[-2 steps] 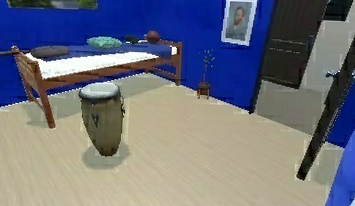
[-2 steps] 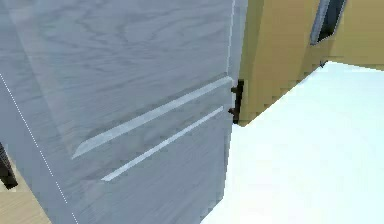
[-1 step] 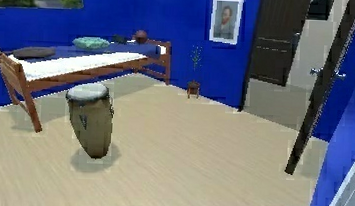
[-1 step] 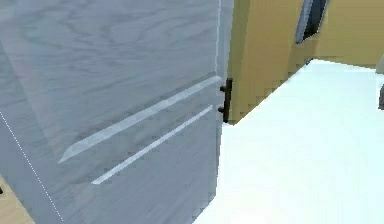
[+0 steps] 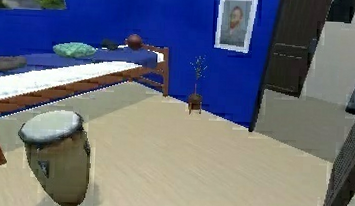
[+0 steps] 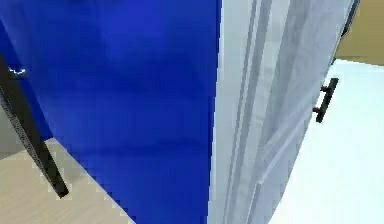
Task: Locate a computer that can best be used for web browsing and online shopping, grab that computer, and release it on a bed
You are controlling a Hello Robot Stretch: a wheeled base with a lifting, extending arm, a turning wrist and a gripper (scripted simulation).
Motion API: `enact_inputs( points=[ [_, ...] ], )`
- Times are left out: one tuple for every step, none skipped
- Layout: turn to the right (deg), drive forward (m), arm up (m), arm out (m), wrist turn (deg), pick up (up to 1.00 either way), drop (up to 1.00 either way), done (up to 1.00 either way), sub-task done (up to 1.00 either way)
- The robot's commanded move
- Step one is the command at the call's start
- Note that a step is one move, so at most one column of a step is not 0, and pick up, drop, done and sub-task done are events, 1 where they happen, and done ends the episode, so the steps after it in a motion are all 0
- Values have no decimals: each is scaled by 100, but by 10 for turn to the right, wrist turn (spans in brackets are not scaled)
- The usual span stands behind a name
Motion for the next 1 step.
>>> enact_inputs(
  points=[
    [300,0,0,0,0,0,0,0,0]
  ],
)
